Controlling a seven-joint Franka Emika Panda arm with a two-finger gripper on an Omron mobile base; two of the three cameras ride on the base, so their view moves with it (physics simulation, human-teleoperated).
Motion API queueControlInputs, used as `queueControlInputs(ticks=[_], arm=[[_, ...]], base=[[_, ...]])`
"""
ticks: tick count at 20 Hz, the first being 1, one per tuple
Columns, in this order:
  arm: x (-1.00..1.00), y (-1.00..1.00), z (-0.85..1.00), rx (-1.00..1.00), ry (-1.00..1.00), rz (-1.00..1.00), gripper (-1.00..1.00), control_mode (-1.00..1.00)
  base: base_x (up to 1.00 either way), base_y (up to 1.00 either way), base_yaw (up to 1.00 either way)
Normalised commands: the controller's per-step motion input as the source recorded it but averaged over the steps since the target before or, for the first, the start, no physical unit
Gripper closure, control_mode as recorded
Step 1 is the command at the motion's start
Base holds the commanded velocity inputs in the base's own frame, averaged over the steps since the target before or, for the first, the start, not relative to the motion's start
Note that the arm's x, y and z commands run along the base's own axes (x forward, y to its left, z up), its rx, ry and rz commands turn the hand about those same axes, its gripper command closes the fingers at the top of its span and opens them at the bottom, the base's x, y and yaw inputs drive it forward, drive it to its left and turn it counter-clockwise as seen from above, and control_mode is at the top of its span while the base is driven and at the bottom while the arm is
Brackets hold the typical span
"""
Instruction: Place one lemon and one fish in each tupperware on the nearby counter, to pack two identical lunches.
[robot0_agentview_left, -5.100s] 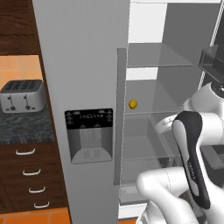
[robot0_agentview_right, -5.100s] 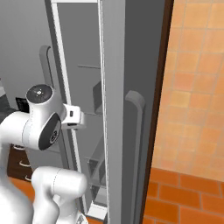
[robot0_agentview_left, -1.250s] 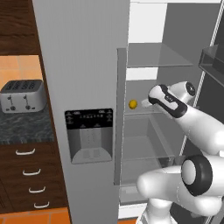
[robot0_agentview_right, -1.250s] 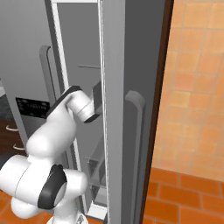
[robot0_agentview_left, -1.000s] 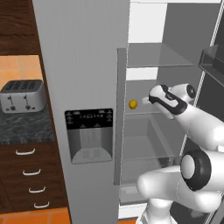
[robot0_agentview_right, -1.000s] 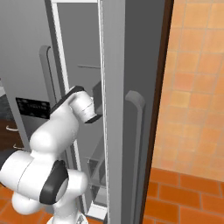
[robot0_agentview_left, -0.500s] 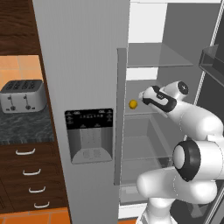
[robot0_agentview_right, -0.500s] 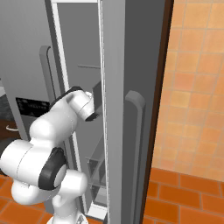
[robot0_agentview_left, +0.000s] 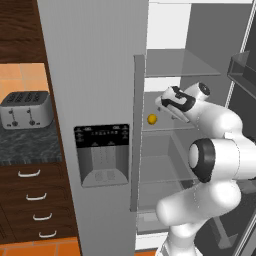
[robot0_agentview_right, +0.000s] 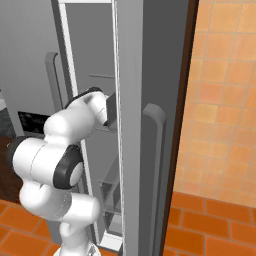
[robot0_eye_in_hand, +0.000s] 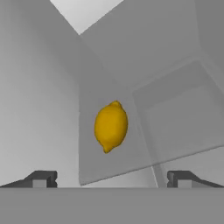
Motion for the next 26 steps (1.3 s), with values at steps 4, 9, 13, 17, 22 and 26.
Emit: queueControlInputs(ticks=[4,9,13,17,22,26], arm=[[0.31,0.02,-0.43,0.02,0.03,0.00,-1.00,-1.00],[0.27,0.12,-0.41,0.00,0.02,0.00,-1.00,-1.00],[0.14,0.27,-0.14,0.00,0.02,-0.01,-1.00,-1.00],[0.23,0.20,-0.07,0.00,0.05,-0.02,-1.00,-1.00],[0.39,0.10,-0.10,0.00,0.05,-0.02,-1.00,-1.00],[0.46,0.02,-0.18,0.00,0.01,-0.01,-1.00,-1.00]], base=[[0.00,0.00,0.00],[0.00,0.00,0.00],[0.00,0.00,0.00],[0.00,0.00,0.00],[0.00,0.00,0.00],[0.00,0.00,0.00]])
